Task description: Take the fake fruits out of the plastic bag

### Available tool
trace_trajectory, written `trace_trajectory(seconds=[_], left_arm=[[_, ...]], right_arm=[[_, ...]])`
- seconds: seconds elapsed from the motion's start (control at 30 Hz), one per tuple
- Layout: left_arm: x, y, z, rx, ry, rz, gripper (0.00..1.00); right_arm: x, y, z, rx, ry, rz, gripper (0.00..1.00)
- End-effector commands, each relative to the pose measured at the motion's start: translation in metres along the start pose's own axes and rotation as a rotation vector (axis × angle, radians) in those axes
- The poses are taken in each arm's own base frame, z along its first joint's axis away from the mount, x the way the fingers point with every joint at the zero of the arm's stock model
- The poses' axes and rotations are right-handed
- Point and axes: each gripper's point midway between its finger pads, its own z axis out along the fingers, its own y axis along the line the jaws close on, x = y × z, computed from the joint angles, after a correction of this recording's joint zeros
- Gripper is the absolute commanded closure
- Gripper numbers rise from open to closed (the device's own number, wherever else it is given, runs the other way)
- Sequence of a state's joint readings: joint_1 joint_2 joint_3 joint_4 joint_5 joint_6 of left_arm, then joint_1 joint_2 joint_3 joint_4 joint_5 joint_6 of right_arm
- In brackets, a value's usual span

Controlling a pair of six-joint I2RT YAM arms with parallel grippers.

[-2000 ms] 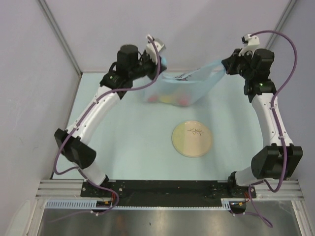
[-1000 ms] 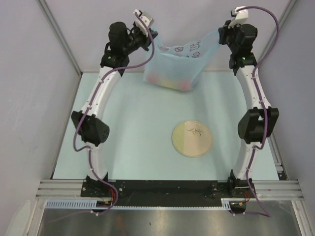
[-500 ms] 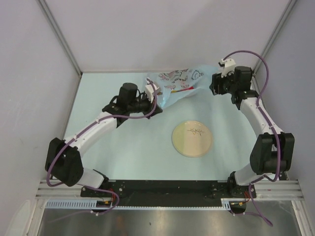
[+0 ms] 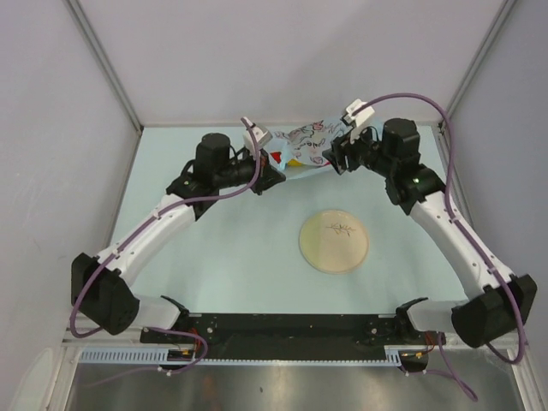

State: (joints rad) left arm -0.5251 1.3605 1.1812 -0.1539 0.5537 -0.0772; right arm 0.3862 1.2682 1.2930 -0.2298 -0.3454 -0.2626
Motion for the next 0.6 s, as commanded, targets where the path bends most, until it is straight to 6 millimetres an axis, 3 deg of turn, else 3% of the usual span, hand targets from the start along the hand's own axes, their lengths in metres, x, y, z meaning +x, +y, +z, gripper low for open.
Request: trace_trajectory(seconds=[0.0, 0.07, 0.17, 0.37, 0.47, 0.57], left_arm=[[-0.042, -0.015, -0.018, 0.01, -0.08, 0.022, 1.0], [-0.047, -0.017, -0.023, 0.008, -0.091, 0.031, 1.0], [-0.045, -0.021, -0.029, 0.012, -0.094, 0.052, 1.0], [-0.026, -0.016, -0.035, -0.022, -0.075, 0.039, 1.0], [-0.024, -0.011, -0.037, -0.038, -0.079, 0.007, 1.0], [-0.024, -0.003, -0.041, -0.06, -0.089, -0.009, 1.0]], right_arm=[[0.038, -0.01, 0.033, 0.032, 0.092, 0.031, 0.43], [0.042, -0.005, 0.039, 0.004, 0.096, 0.022, 0.56], [0.06, 0.002, 0.056, -0.03, 0.131, 0.015, 0.65], [0.105, 0.008, 0.094, -0.025, 0.214, 0.041, 0.72], [0.14, 0.017, 0.102, -0.055, 0.302, 0.059, 0.75], [0.158, 0.027, 0.105, -0.067, 0.349, 0.095, 0.75]])
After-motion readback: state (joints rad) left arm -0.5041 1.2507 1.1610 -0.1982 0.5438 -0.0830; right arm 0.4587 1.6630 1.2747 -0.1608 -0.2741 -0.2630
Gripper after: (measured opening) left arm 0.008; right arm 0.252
